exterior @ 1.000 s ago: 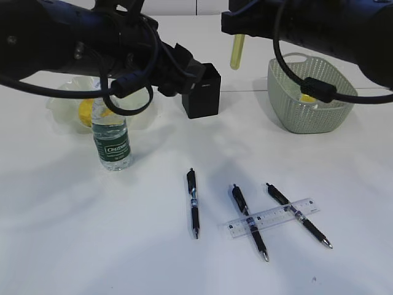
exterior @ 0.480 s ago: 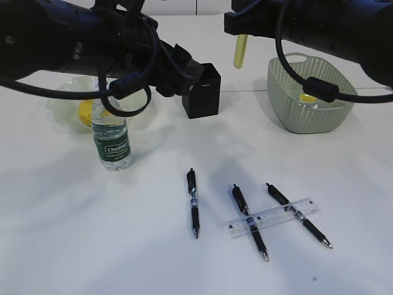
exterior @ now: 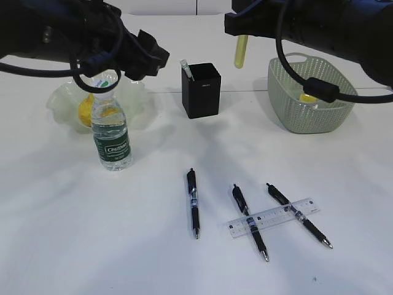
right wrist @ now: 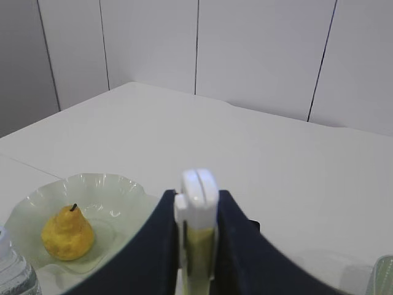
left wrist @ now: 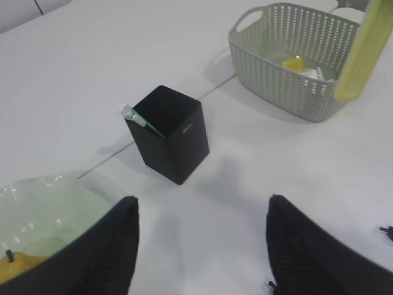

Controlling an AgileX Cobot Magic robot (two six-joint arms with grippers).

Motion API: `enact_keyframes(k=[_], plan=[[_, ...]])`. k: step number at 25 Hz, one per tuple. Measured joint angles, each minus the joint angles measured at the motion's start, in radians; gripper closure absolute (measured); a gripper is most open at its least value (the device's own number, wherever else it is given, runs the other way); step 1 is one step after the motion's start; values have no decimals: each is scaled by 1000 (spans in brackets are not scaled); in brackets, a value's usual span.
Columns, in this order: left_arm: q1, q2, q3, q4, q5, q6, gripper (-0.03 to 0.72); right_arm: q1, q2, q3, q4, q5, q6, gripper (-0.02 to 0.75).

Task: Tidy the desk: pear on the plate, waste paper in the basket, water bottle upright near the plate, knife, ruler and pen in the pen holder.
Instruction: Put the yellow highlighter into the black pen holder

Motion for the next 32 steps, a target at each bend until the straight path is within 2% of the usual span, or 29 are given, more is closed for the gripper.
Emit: enact_keyframes(k=[11,32], plan=[[47,-89,0,33,2,0,225,0,0,0,0,-72,-1,633],[346,-160,0,48,32,0,225,0,47,0,-17,-89,-1,633]])
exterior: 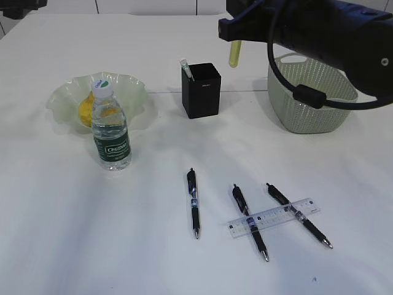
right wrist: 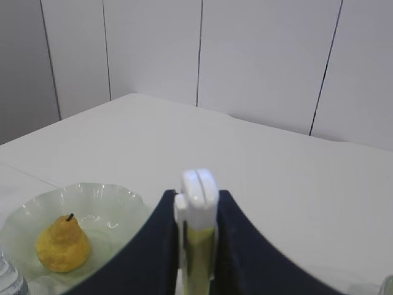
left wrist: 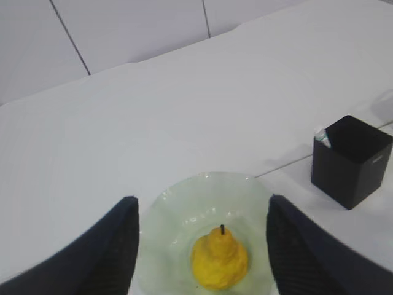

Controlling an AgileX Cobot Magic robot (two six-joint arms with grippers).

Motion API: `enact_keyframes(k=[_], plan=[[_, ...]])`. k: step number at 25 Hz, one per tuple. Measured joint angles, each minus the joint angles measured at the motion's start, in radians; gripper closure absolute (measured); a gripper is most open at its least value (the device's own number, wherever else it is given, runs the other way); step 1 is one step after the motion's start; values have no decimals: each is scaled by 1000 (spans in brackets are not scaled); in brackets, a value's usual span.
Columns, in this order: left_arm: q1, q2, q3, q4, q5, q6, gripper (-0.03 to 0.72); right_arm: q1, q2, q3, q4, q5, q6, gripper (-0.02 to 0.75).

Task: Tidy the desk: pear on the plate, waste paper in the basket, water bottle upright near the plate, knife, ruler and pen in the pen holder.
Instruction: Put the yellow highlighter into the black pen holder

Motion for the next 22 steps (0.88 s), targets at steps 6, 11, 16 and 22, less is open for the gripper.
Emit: enact_keyframes(k=[6,11,16,22], plan=[[81,0,0,-17,67,0,225,0,11,0,-29,-2,0,633],[114,21,0,-49,139,0,225,0,11,0,-36,-2,0,633],[114,50,0,-60,121,0,225,0,13,0,-41,0,0,633],[114,94,0,-60,60,0,225,0,48,-72,-98,103,-2,633]])
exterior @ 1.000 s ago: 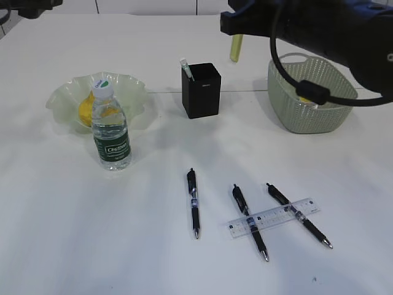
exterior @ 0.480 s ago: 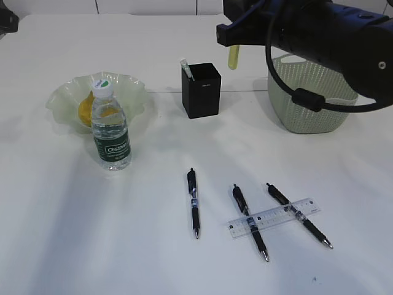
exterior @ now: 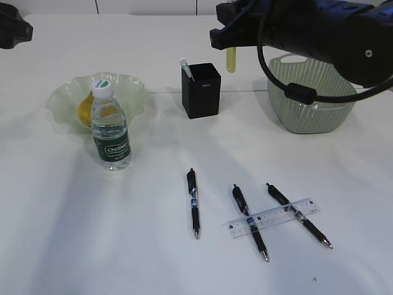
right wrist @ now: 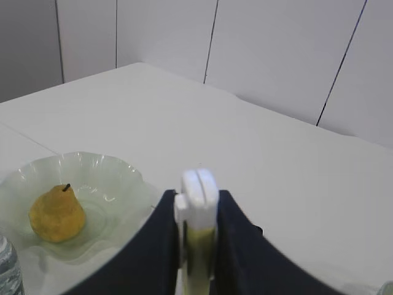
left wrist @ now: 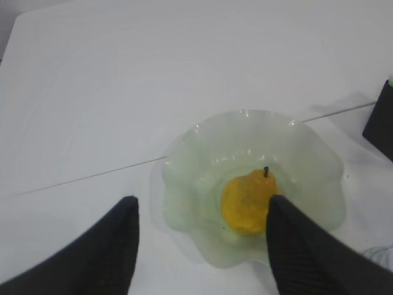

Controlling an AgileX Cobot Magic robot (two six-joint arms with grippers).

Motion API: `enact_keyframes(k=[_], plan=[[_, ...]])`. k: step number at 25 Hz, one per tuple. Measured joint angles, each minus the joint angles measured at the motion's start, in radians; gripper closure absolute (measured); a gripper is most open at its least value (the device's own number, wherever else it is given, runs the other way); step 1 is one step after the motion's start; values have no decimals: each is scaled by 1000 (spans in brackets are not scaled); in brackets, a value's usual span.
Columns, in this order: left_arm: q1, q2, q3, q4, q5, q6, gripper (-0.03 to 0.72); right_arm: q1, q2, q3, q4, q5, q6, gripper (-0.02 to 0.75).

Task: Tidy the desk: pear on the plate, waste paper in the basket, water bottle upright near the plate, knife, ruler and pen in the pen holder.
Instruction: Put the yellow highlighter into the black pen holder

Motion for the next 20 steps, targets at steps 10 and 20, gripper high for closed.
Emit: enact_keyframes(k=[10,20], plan=[[0,4,0,0,-4,0,225,0,82,-139,-12,23,0,633],[0,6,0,0,-4,0,225,0,203,-293,-12,26,0,633]])
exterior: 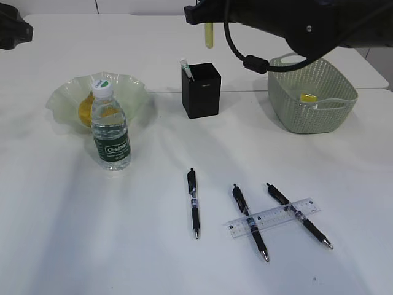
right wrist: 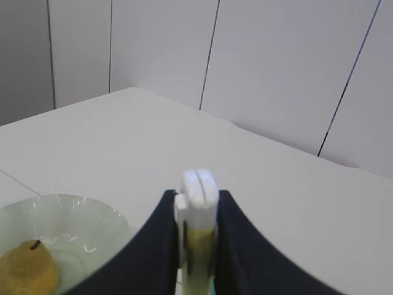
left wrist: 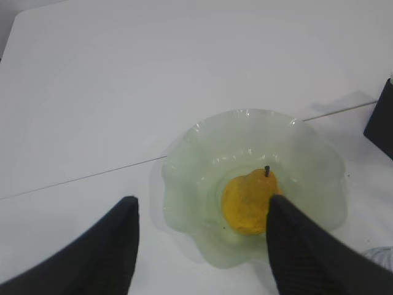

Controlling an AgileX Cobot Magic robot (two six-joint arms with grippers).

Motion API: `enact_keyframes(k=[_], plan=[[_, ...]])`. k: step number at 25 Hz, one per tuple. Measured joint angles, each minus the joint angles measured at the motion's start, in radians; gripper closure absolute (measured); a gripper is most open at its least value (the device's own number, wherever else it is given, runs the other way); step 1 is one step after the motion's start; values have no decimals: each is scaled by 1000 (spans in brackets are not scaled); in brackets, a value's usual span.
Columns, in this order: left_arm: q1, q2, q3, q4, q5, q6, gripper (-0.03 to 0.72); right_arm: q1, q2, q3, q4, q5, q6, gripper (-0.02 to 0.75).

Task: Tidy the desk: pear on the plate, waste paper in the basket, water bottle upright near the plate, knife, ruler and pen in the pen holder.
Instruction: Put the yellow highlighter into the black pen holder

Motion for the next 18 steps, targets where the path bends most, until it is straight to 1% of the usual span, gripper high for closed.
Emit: enact_keyframes(k=[5,9,13,18], plan=[[0,0,0,0,0,0,225,-11,62,-56,35,0,-1,633],[0,0,0,0,0,0,225,-42,91,-63,71,0,-1,633],[0,0,0,0,0,0,225,-63,124,-86,79,0,-1,633],[0,0,0,0,0,0,225,-65,184,-157,81,0,-1,633]])
